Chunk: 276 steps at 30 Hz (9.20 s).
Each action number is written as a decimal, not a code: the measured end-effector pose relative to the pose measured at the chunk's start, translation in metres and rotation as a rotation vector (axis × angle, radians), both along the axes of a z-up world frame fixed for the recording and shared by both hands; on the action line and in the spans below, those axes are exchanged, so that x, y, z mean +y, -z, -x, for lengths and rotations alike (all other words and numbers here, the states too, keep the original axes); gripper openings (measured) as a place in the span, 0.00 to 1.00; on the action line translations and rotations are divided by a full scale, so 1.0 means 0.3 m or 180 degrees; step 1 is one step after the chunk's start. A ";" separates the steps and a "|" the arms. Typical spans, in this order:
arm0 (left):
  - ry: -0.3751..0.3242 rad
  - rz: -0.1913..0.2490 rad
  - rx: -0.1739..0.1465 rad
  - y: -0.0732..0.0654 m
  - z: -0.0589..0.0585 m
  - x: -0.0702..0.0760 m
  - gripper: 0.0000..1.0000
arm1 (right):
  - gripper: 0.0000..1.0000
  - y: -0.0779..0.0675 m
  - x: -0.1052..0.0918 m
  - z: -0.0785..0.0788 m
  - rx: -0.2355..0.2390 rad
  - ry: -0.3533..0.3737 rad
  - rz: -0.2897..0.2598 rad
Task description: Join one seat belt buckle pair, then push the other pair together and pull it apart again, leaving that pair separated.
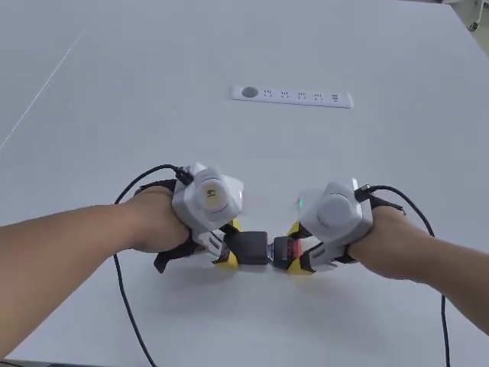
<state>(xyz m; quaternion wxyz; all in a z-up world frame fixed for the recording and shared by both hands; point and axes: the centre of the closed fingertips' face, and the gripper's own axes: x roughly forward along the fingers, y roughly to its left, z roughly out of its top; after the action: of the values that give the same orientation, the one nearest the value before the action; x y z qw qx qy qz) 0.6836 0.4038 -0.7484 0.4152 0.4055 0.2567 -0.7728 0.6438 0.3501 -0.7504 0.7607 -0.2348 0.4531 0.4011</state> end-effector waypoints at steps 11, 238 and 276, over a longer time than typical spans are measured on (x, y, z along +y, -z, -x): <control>0.0080 0.0014 -0.0031 -0.001 0.001 -0.001 0.30 | 0.30 -0.001 0.000 -0.001 0.0013 0.0029 -0.0036; -0.0127 0.0148 -0.0133 -0.024 -0.326 -0.088 0.33 | 0.30 -0.027 -0.113 -0.321 -0.0227 0.0061 0.0055; -0.0183 0.0116 -0.0142 -0.019 -0.326 -0.087 0.34 | 0.33 -0.002 -0.444 -0.061 0.0107 0.0284 0.0173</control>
<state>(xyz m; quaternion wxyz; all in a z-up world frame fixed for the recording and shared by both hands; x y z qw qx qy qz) 0.7814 0.3778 -0.7426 0.4502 0.4075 0.2448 -0.7559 0.6621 0.2169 -0.7496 0.7634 -0.2282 0.4865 0.3583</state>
